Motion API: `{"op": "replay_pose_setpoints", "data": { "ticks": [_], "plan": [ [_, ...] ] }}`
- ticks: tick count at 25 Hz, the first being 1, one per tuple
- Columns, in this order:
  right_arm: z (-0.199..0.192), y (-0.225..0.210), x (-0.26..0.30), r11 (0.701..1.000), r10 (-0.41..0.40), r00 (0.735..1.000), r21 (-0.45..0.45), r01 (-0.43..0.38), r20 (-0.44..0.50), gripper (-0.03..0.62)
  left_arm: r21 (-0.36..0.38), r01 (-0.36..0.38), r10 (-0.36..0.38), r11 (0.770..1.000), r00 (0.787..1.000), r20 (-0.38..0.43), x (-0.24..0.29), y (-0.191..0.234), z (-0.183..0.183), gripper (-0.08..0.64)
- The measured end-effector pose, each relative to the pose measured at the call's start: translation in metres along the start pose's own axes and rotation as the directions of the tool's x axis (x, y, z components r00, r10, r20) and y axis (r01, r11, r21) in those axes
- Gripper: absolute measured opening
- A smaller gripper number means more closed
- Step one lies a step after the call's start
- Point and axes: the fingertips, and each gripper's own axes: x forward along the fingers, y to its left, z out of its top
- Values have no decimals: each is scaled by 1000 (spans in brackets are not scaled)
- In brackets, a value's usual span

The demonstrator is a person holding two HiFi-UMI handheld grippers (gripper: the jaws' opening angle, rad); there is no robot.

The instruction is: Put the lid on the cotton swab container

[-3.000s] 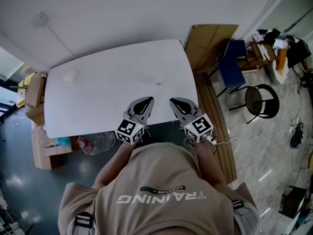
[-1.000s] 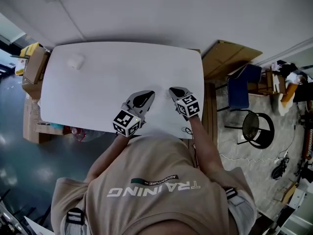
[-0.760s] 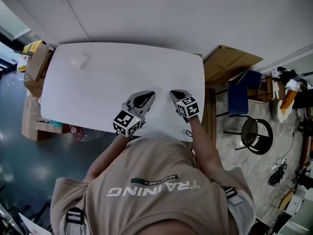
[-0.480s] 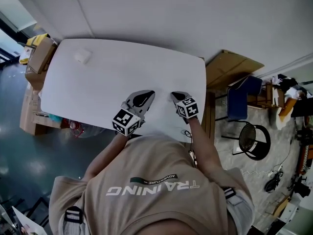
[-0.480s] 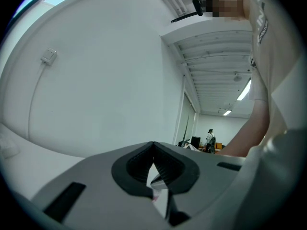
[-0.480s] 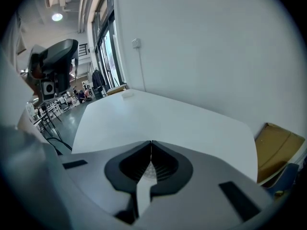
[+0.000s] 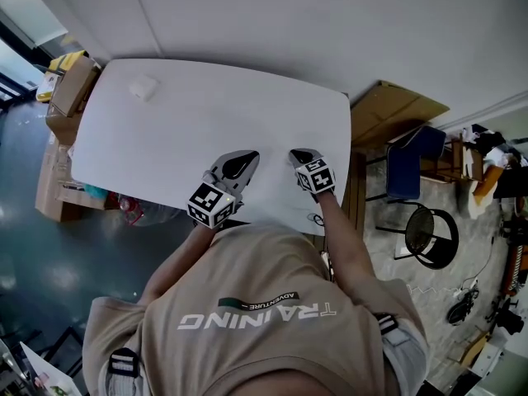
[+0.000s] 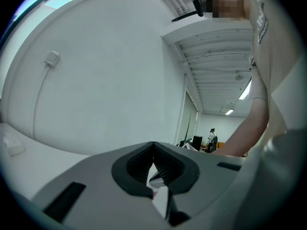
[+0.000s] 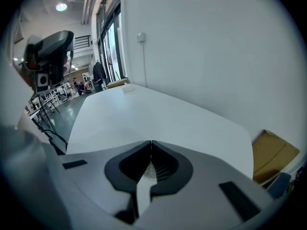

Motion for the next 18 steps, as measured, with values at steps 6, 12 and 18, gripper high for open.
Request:
{"op": "replay_pose_setpoints", "data": {
  "ticks": [6, 12, 18],
  "plan": [
    [0, 1, 0, 999, -11, 1000, 44, 11, 8, 18, 22, 35, -35, 999, 999, -3, 0, -12, 3, 12],
    [-1, 0, -4, 996, -26, 998, 92, 20, 64, 18, 47, 76, -75, 996, 997, -13, 1, -17, 9, 12],
    [22, 2, -41, 995, -73, 973, 80, 57, 217, 18, 80, 98, -98, 992, 995, 2, -2, -16, 23, 12]
  ]
}}
